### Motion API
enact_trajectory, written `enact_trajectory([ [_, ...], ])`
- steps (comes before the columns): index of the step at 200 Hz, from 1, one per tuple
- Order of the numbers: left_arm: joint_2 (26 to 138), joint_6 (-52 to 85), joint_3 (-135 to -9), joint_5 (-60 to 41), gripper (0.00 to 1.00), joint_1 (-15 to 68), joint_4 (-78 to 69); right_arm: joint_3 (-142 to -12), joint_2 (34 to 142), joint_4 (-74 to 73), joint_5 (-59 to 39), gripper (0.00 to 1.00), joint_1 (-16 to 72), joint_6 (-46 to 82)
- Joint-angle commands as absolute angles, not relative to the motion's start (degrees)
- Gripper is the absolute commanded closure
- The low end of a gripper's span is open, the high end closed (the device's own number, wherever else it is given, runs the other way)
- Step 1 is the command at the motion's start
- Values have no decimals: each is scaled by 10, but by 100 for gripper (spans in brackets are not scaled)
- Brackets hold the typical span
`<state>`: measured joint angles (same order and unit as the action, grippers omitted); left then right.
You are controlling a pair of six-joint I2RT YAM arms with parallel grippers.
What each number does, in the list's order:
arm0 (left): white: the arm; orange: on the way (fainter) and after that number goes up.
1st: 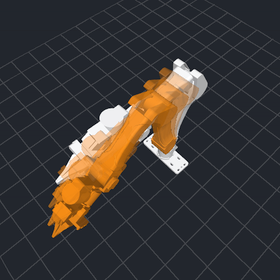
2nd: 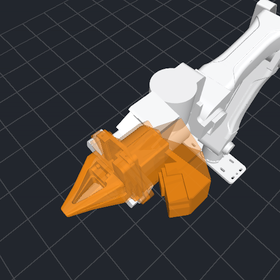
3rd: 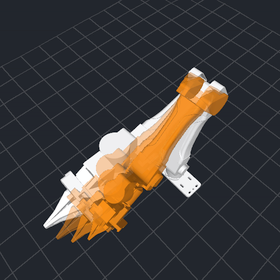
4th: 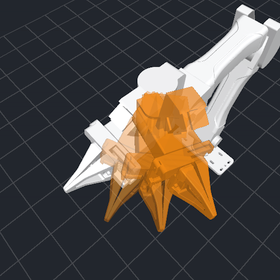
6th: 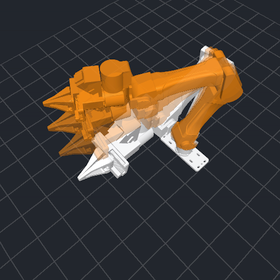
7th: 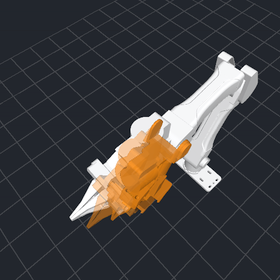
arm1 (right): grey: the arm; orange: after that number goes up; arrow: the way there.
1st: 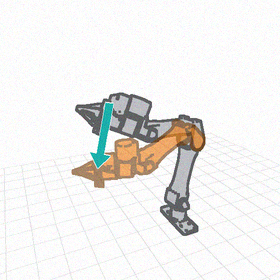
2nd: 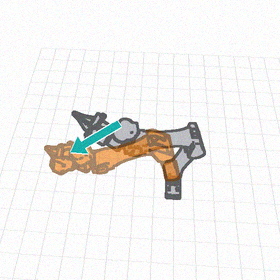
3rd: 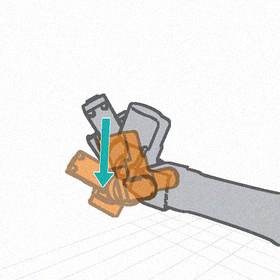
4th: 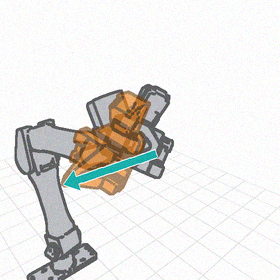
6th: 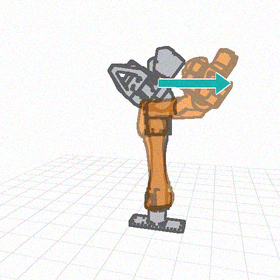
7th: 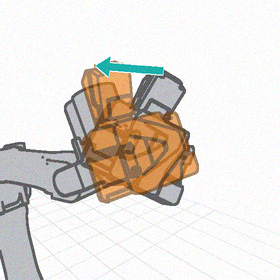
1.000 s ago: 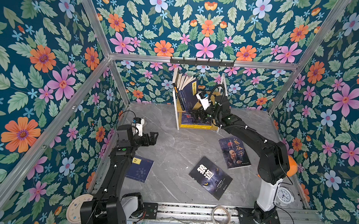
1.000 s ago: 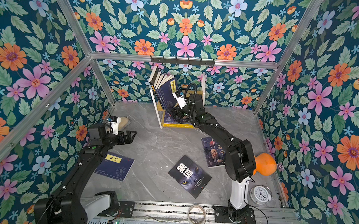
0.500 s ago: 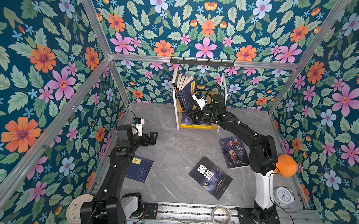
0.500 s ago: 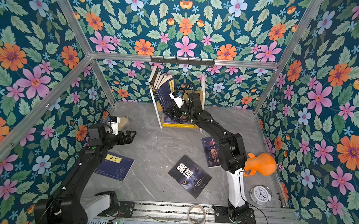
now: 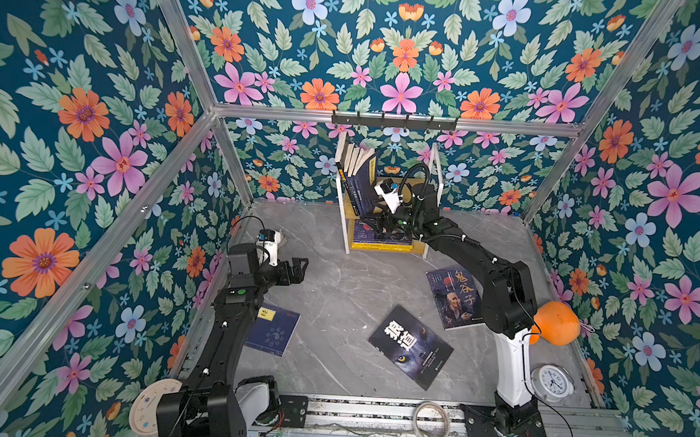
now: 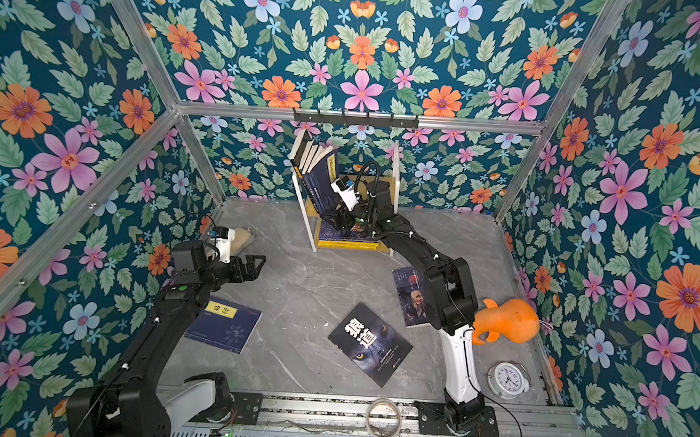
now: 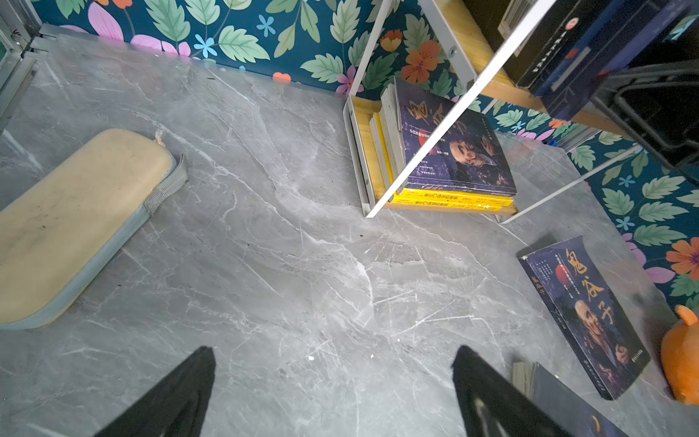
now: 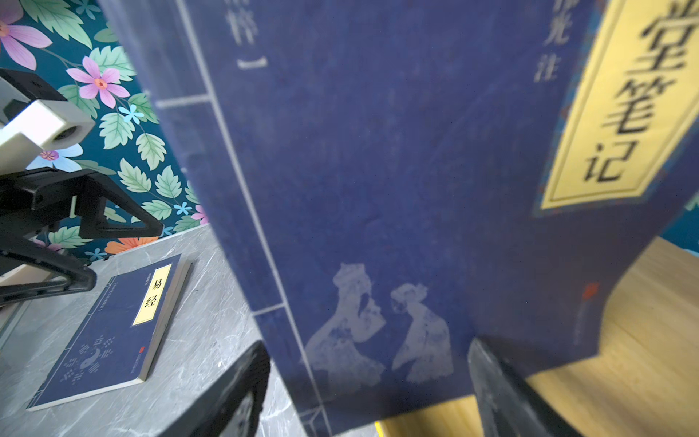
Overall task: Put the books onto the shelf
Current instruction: 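Push the blue book against the other blue books with the right gripper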
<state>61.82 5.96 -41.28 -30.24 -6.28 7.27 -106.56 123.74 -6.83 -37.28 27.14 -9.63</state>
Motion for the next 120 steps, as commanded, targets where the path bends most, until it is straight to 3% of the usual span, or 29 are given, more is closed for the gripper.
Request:
enact_trajectory([
  [1, 619, 56, -413, -304, 0, -64, 55, -1071, 1241, -70, -373, 21, 271, -113],
  [70, 619, 55, -411, -304, 0, -65, 55, -1067, 1239, -83, -360, 34, 267, -116],
  [120, 619, 56, -410, -304, 0, -66, 54, -1083, 1247, -77, -357, 37, 266, -119],
])
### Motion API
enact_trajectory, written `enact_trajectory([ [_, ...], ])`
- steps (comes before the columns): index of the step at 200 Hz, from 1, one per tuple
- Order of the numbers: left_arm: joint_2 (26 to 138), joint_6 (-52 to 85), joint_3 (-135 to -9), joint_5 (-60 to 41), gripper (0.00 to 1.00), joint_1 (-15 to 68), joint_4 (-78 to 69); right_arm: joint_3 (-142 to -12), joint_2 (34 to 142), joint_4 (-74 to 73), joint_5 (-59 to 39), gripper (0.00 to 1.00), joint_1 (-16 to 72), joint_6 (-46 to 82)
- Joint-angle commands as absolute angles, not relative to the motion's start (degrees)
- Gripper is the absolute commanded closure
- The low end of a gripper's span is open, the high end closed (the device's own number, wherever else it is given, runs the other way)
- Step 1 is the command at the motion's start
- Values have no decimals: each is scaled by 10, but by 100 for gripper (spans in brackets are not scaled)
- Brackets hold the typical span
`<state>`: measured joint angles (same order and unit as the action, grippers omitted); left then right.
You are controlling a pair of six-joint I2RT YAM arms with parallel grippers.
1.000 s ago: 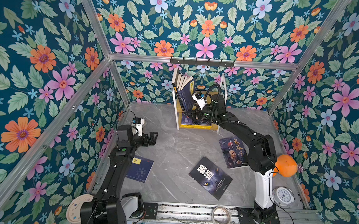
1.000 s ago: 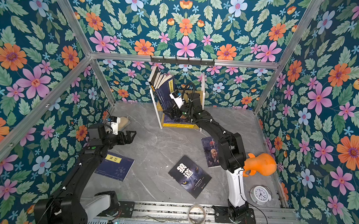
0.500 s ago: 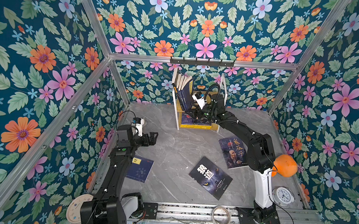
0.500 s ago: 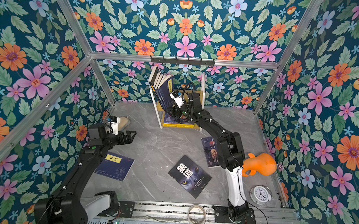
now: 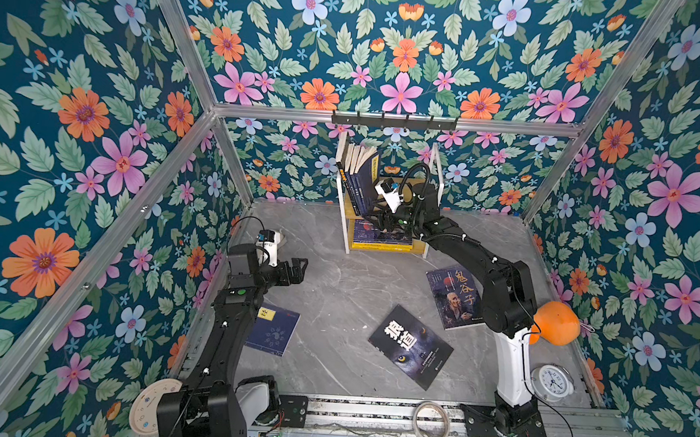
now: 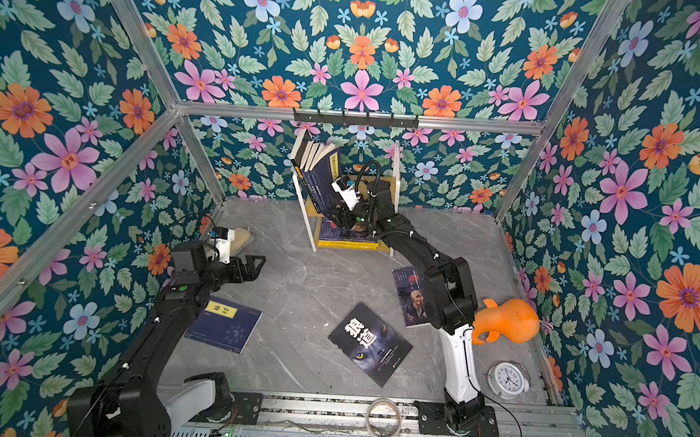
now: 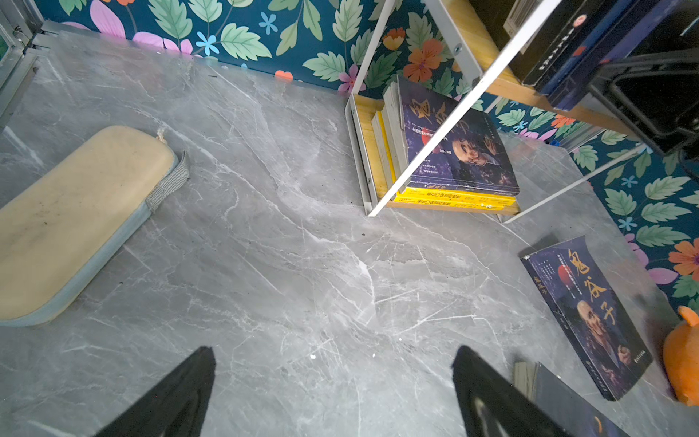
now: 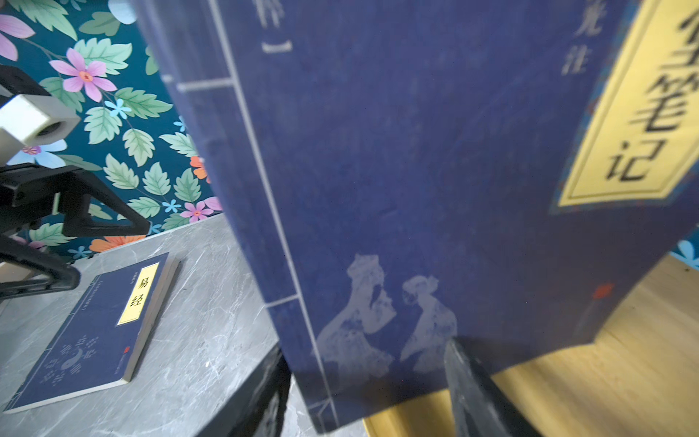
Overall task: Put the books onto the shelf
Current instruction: 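Push the blue book against the other blue books with the right gripper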
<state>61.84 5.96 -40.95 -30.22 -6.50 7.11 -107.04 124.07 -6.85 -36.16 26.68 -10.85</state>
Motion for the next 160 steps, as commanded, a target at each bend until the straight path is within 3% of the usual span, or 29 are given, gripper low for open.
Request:
enact_trajectory([
  [1, 619, 56, -410, -304, 0, -66, 54, -1084, 1248, -77, -357, 37, 266, -119],
  [56, 618, 56, -409, -304, 0, -66, 54, -1093, 1248, -64, -360, 37, 266, -122],
  [87, 618, 56, -409, -305, 0, -67, 54, -1071, 1228, -74, -363, 33, 266, -121],
  [160, 624, 26, -450, -272, 0, -74, 97, -896, 1062, -98, -313, 24, 288, -97],
])
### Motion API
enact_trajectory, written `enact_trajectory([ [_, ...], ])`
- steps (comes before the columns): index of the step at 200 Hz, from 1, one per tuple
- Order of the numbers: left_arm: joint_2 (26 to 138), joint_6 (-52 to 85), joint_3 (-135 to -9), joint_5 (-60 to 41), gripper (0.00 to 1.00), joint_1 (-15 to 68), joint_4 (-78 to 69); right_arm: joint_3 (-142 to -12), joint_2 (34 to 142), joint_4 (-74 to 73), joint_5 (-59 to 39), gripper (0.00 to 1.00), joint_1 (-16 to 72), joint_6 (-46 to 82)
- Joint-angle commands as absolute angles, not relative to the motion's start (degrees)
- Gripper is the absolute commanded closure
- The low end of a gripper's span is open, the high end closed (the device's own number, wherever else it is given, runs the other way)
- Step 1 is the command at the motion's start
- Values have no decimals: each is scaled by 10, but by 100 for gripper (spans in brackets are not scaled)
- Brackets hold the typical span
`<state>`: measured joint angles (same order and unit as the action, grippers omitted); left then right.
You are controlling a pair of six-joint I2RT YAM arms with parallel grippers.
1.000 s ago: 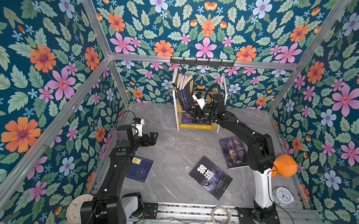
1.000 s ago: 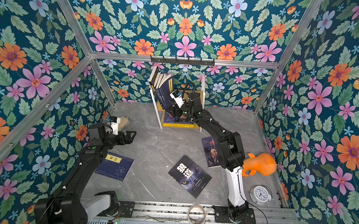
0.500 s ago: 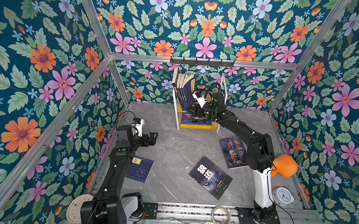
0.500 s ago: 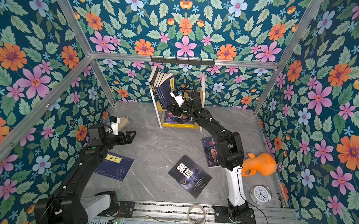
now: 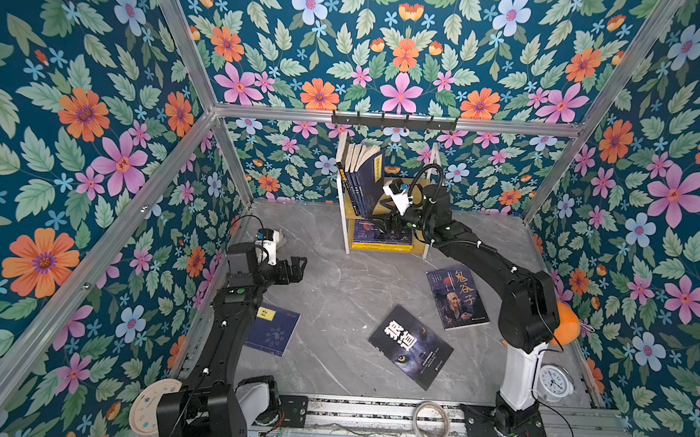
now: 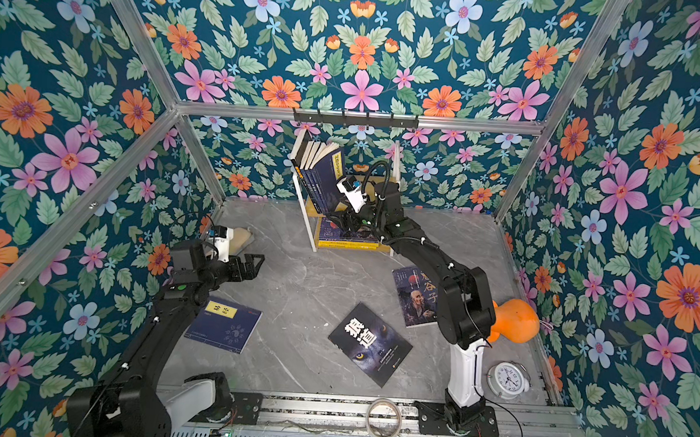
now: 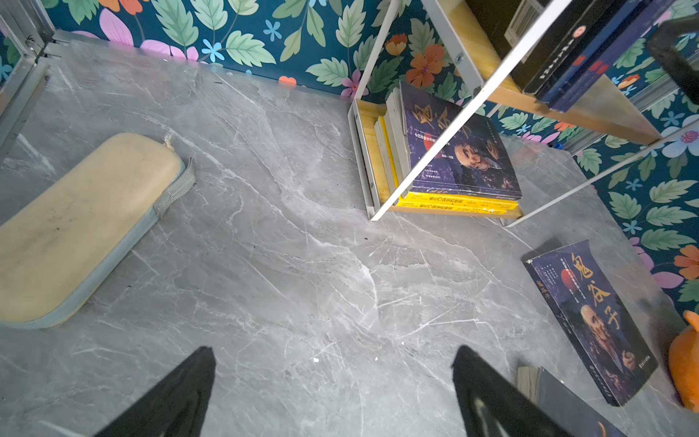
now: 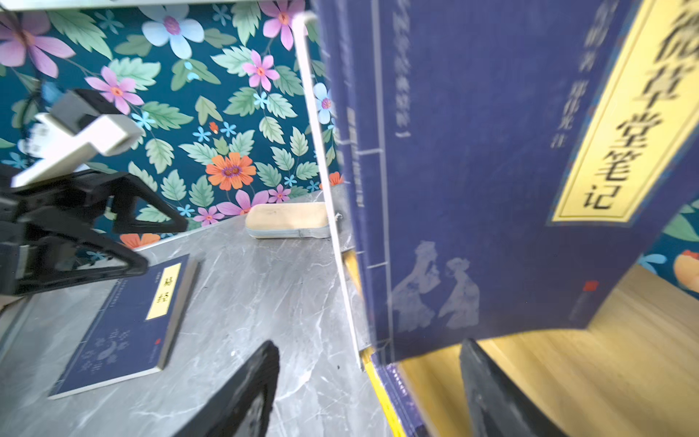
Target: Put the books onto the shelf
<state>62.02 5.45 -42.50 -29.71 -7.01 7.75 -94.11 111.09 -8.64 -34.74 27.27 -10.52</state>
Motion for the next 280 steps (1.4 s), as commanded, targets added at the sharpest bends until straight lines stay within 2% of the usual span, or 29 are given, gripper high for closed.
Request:
enact_trajectory([
  [1, 623, 25, -452, -271, 0, -74, 99, -894, 1060, -98, -311, 24, 289, -97],
  [59, 655, -155, -584, -208, 0, -92, 305, -704, 897, -94, -160, 24, 418, -81],
  [103, 700, -308, -628, -247, 0, -191, 452, -639, 870, -98, -48, 24, 542, -70],
  [156, 757, -472, -597, -260, 2, -341, 516, -638, 968, -142, 11, 24, 639, -31],
  [200, 804, -555, -554, -259, 3, -405, 498, -678, 1062, -133, 33, 24, 690, 12],
  [222, 845, -585, -555, -261, 9, -428, 502, -710, 1105, -124, 27, 24, 708, 18],
  [245, 880, -603, -552, -269, 14, -441, 495, -743, 1144, -111, 10, 30, 717, 21],
  [280, 907, -608, -533, -292, 16, -441, 466, -773, 1186, -110, -24, 42, 717, 39],
])
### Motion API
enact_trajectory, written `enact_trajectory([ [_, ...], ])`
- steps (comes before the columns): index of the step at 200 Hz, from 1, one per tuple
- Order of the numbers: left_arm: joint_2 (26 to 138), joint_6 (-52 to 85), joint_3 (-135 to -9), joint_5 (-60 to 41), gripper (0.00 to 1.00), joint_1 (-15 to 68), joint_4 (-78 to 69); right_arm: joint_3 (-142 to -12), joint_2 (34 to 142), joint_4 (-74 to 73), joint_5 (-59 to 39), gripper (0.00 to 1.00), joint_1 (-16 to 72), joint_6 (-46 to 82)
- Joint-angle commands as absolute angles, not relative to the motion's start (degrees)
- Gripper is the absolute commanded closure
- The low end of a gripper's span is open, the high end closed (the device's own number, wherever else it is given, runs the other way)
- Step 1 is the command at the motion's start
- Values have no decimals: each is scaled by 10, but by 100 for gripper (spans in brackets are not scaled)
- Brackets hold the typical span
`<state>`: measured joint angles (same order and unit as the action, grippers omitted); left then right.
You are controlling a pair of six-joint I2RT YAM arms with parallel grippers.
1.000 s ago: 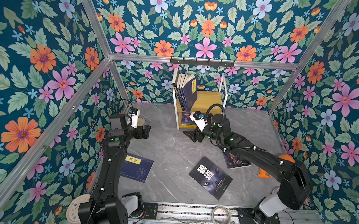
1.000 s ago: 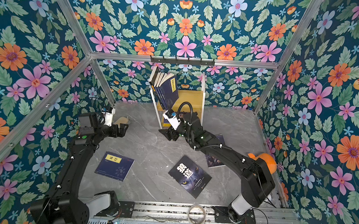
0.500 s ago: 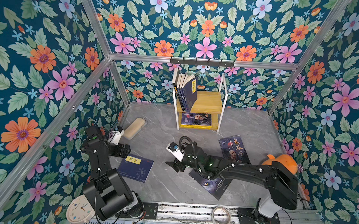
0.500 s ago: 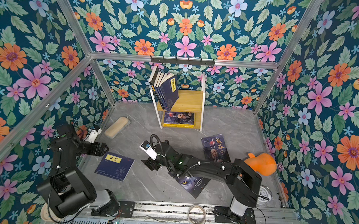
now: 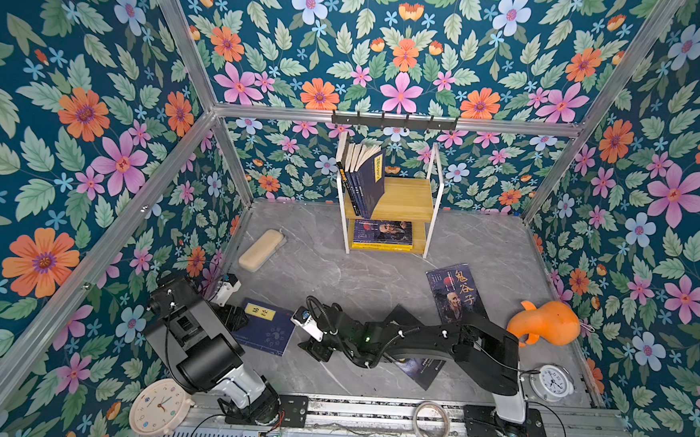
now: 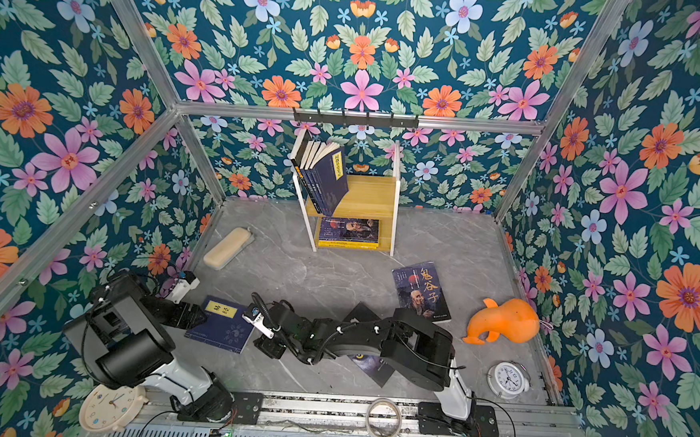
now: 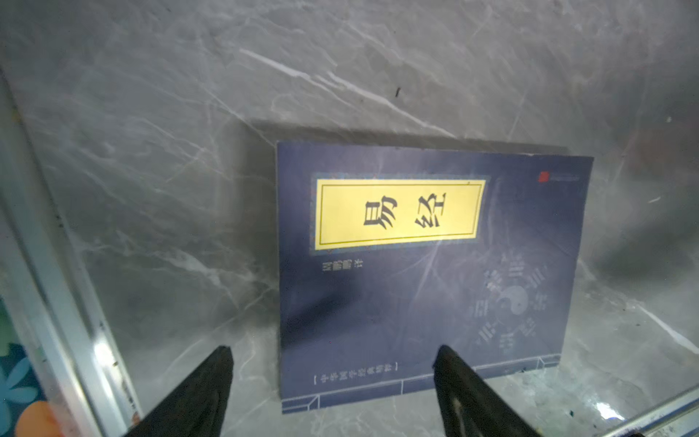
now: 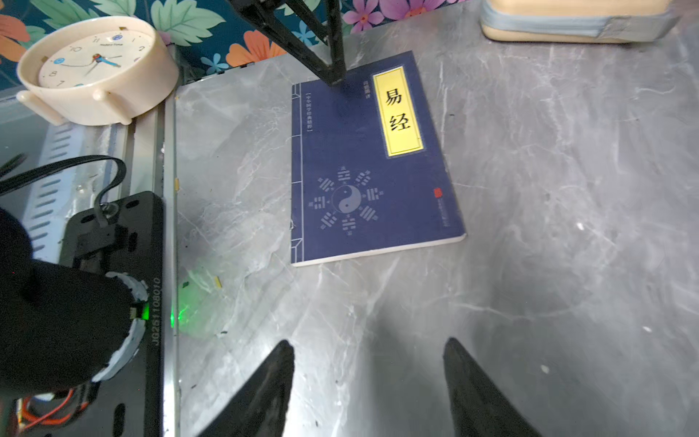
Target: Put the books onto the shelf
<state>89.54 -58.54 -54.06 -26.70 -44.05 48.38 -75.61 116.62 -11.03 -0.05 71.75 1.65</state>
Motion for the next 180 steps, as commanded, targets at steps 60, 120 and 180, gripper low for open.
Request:
enact_trajectory([
  [60, 941, -595, -518, -303, 18, -441, 431, -824, 1248, -85, -54, 57, 717, 54],
  [120, 953, -597, -505, -312, 23, -429, 439, -853, 1290, -86, -59, 62, 704, 78],
  [180, 912, -593, -505, -320, 34, -408, 482, -870, 1312, -98, -65, 63, 682, 102],
])
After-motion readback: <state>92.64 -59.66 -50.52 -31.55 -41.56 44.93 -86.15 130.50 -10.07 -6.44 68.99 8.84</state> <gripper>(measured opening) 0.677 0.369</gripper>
